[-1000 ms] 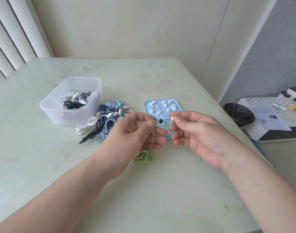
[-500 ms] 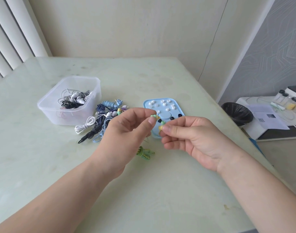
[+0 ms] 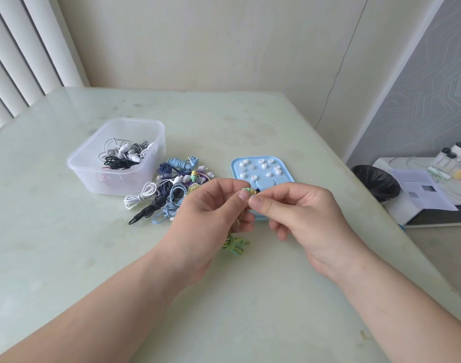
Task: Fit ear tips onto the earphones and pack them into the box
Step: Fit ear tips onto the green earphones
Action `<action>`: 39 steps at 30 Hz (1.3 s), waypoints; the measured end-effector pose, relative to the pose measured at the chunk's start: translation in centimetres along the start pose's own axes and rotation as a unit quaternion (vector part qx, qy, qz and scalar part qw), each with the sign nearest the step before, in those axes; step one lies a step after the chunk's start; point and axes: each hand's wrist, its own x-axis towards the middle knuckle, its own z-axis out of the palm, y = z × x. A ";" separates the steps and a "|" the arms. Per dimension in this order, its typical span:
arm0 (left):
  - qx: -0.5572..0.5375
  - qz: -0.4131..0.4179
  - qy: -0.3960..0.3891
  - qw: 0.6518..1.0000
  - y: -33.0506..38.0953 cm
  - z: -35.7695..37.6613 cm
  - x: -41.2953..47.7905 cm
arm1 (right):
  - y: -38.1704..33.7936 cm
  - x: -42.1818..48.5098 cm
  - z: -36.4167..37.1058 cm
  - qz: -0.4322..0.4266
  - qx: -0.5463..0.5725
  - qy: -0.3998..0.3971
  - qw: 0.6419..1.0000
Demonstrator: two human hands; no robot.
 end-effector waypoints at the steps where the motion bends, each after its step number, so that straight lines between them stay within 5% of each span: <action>1: -0.003 -0.005 0.009 1.000 -0.1 0.0 0.1 | -0.1 0.3 -0.2 -0.017 -0.024 0.023 0.999; 5: 0.005 -0.021 0.025 0.999 -0.2 0.1 0.1 | 0.4 2.8 -1.4 -0.110 -0.221 0.109 0.963; 12: -0.004 -0.041 0.039 0.998 -0.1 0.0 0.3 | 1.6 4.9 -0.2 -0.132 -0.495 0.048 0.857; 19: -0.014 -0.054 0.036 0.998 0.1 0.0 0.3 | 1.2 5.0 -0.4 -0.138 -0.492 0.057 0.858; 26: -0.015 -0.061 0.037 0.997 0.3 0.0 0.4 | 1.0 4.8 -0.6 -0.181 -0.538 0.058 0.821; 29: -0.005 -0.057 0.028 0.998 0.3 0.0 0.3 | 0.8 4.4 -0.9 -0.211 -0.477 0.081 0.849; 34: 0.003 -0.045 0.018 0.999 0.0 -0.2 0.4 | -0.2 2.1 -0.4 -0.079 -0.132 0.030 0.988; 39: 0.004 -0.039 0.000 0.999 -0.2 -0.4 0.5 | 0.9 1.2 -0.4 0.049 0.066 0.004 0.997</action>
